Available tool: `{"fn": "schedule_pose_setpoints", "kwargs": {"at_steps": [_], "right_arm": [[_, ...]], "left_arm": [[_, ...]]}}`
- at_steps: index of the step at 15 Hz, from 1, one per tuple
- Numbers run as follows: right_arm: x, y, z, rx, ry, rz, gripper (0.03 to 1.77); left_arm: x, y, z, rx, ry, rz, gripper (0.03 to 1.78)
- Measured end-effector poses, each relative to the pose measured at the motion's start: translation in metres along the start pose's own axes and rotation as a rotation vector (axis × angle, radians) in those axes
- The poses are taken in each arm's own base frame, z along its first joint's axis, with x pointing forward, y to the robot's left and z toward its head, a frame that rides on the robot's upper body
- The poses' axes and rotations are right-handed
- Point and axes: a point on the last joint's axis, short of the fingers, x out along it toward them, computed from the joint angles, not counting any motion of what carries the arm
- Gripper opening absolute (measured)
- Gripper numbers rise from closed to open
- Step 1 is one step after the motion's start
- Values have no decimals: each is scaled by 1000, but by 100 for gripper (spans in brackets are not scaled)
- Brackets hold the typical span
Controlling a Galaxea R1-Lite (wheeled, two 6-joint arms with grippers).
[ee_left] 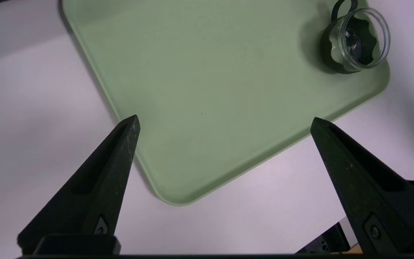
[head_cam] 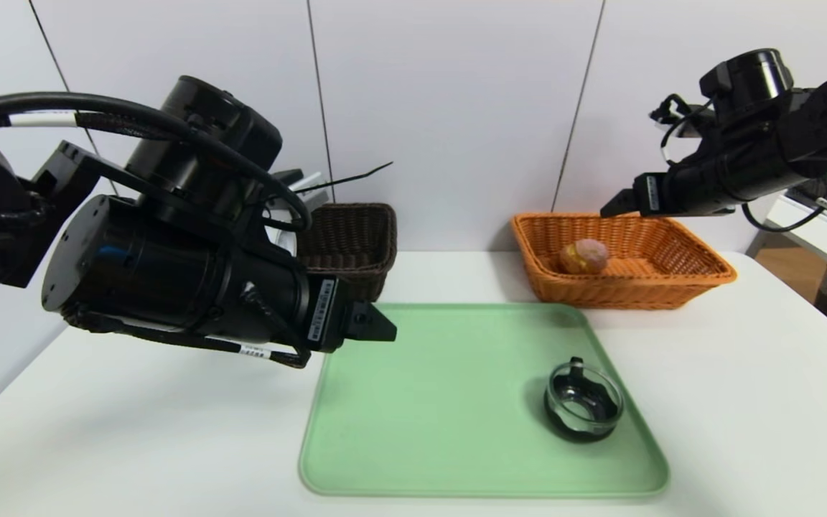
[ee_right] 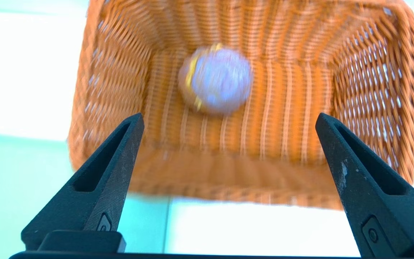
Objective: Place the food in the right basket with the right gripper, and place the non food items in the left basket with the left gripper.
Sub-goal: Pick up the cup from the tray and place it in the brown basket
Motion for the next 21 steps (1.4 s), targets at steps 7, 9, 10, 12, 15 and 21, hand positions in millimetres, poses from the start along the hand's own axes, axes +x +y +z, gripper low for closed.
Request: {"fn": "schedule_pose_setpoints", "kwargs": {"at_steps": [7,9,10,12,15,21], "right_arm": [[-71,7,-49,30,52,15,169],[-90,8,-64,37,54,18,169],[-99,8,-72,40,54,21,169],[-111,10,-83,39,52,28,169],[-122,13,-95,53,53,37,169],[-134,17,-106,56,48,56,169]], "left_arm": [[37,-18,7,74,-45,-62,169],[52,-28,4,95,-22,-75,169],[60,-35,3,106,-14,-69,169],[74,-45,1,126,-10,-30,169],[95,-64,-1,142,10,-9,169],[123,-105,-1,87,69,32,169]]}}
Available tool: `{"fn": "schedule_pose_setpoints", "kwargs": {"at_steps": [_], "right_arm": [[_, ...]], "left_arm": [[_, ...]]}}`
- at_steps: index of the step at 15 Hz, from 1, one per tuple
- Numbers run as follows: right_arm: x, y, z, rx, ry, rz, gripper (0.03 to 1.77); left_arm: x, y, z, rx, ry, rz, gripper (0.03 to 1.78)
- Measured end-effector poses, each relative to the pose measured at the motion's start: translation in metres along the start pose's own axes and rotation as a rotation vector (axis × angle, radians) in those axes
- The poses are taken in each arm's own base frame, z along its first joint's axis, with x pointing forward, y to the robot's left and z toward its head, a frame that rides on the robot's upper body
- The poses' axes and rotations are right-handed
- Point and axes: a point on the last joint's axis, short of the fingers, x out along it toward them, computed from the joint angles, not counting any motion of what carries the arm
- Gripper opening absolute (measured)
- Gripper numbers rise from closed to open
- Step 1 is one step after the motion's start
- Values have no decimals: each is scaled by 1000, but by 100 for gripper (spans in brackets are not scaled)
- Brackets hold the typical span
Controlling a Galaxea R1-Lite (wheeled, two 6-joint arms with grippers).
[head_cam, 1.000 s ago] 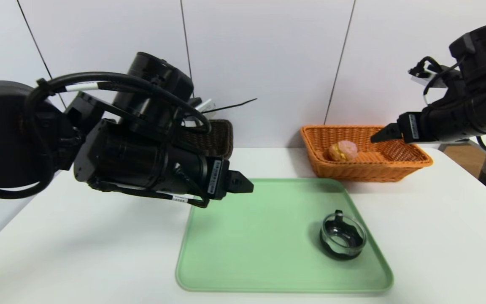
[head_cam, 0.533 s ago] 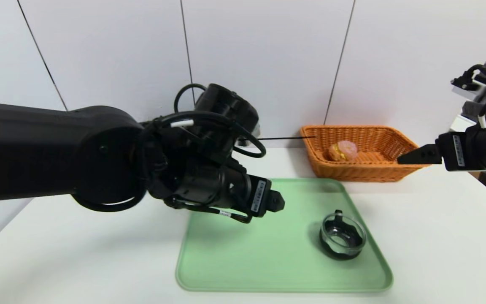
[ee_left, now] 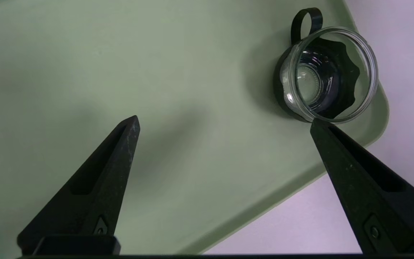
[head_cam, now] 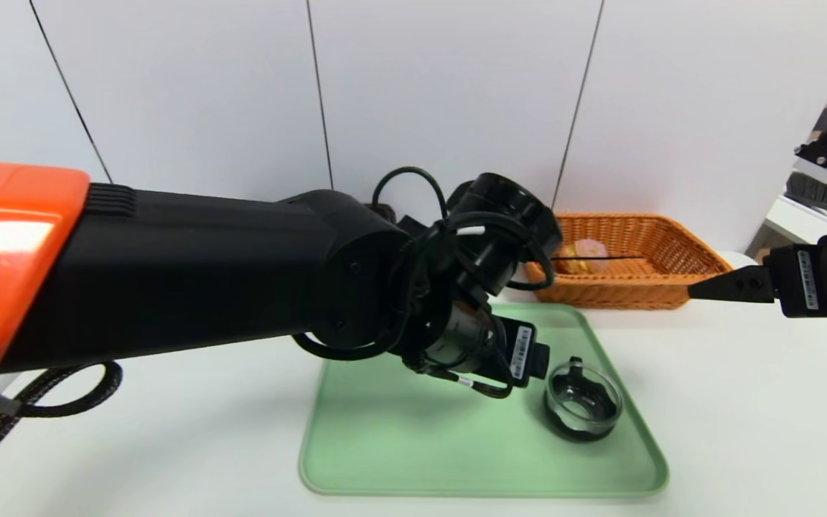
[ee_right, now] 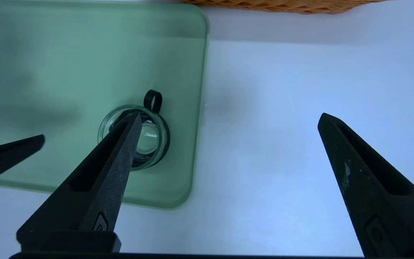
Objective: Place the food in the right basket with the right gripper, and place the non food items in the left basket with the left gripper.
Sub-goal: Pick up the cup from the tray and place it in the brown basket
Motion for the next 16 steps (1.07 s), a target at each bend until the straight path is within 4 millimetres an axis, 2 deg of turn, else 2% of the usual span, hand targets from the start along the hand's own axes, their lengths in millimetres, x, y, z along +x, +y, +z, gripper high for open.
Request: {"fn": "schedule_pose_setpoints", "kwargs": {"at_steps": [4,7,16], "right_arm": [[-2,0,-3,36,-1,2,169],[-2,0,-5,39,1,3,169],[-2,1,-6,36,5,7,170]], "left_arm": [[19,-17,7,-27,27,29,169],[36,-21,3,-26,48,61,169],[54,-36,-7,6,43,39,169]]}}
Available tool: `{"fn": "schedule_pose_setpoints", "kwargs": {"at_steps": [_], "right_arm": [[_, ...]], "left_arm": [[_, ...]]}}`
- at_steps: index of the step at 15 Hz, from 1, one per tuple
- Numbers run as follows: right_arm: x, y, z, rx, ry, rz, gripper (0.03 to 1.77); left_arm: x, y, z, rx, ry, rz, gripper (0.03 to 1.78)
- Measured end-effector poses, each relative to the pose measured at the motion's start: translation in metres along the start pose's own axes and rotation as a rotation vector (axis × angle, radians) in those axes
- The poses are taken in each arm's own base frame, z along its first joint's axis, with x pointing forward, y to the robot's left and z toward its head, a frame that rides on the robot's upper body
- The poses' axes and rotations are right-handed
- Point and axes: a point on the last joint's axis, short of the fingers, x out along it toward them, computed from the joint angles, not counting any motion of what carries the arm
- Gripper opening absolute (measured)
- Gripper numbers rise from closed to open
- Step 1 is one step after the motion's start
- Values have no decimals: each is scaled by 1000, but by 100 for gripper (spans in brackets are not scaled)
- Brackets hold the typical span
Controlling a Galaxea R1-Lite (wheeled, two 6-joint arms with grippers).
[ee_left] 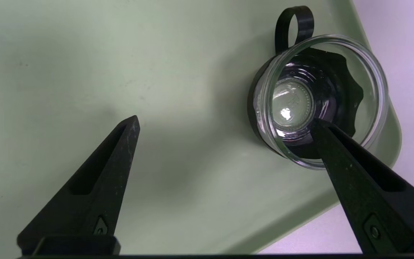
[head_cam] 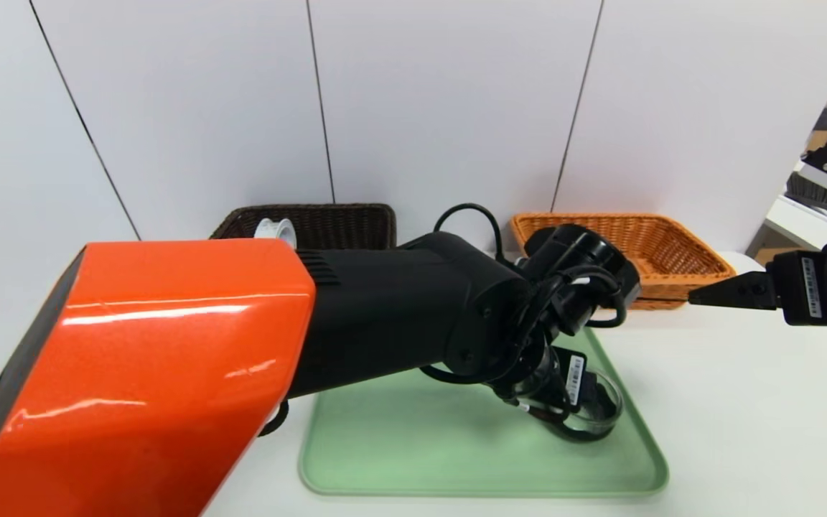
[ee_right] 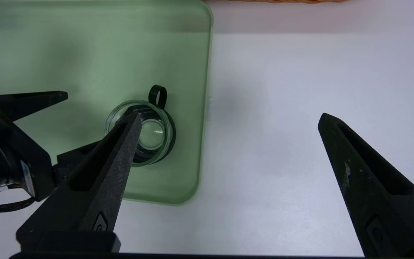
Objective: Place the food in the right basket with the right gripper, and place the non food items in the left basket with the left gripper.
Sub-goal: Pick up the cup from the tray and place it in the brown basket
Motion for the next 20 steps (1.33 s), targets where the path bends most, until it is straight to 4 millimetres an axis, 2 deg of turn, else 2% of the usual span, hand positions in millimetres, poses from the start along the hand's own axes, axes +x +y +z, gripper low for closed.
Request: {"fn": "schedule_pose_setpoints", "kwargs": {"at_steps": [9,20], "right_arm": [[-1,1,-2,-5,0,4,170],[-2,4,-2,-14,-3,16,170]], "left_arm": [[18,-3,-8,45,-14,90,169],[18,0,-12,53,22,108,169]]}}
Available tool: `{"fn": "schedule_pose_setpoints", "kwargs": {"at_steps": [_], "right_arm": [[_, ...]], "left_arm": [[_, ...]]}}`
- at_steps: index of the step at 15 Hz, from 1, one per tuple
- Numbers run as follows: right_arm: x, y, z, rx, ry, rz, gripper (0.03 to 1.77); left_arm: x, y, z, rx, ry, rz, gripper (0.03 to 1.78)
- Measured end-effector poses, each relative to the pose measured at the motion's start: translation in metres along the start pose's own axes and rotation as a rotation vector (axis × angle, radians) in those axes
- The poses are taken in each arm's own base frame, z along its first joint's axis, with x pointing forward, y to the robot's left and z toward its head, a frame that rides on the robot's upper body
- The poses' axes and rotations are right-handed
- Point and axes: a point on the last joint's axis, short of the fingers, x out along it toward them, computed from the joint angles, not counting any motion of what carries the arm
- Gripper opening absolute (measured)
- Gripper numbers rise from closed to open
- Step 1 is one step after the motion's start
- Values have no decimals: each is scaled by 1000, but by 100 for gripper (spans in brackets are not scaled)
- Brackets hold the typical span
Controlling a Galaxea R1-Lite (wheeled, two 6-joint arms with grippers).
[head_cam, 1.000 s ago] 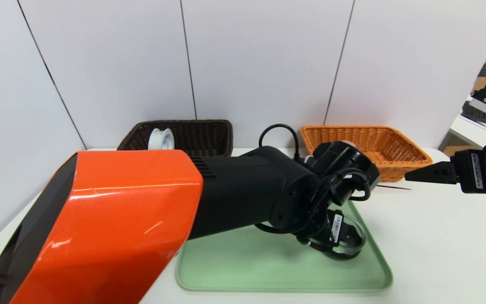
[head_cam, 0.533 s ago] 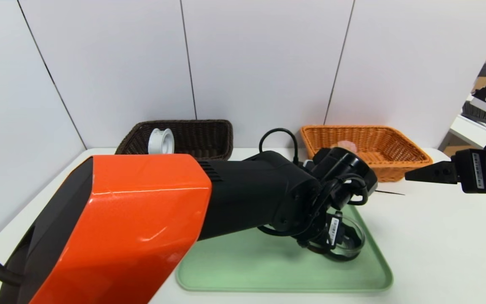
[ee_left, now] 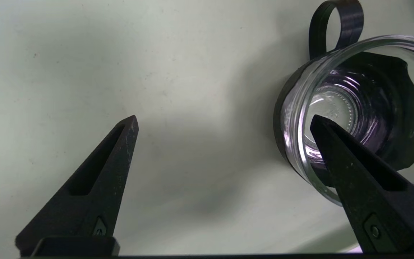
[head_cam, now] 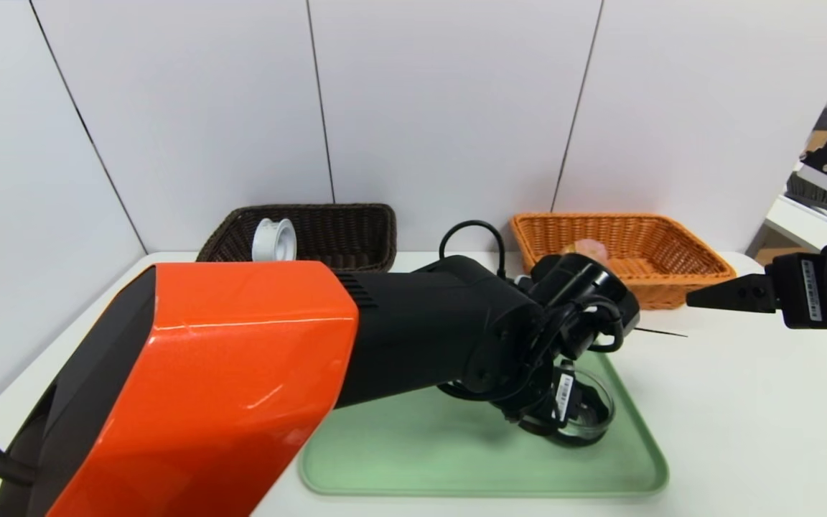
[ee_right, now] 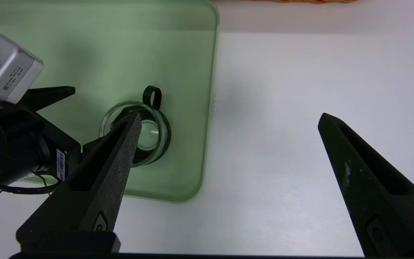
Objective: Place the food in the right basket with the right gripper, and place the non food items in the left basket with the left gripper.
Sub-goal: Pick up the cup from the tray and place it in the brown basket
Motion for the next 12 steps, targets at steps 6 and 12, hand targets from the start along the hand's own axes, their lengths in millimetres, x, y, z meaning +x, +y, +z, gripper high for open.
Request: {"fn": "schedule_pose_setpoints", "kwargs": {"at_steps": [6,12], "right_arm": [[2,2,1,-6,1,7,170],[2,2,2,-9,0,8,170]], "left_arm": [[0,0,0,-1,0,0,169],[0,0,1,-2,-7,-4,88]]}}
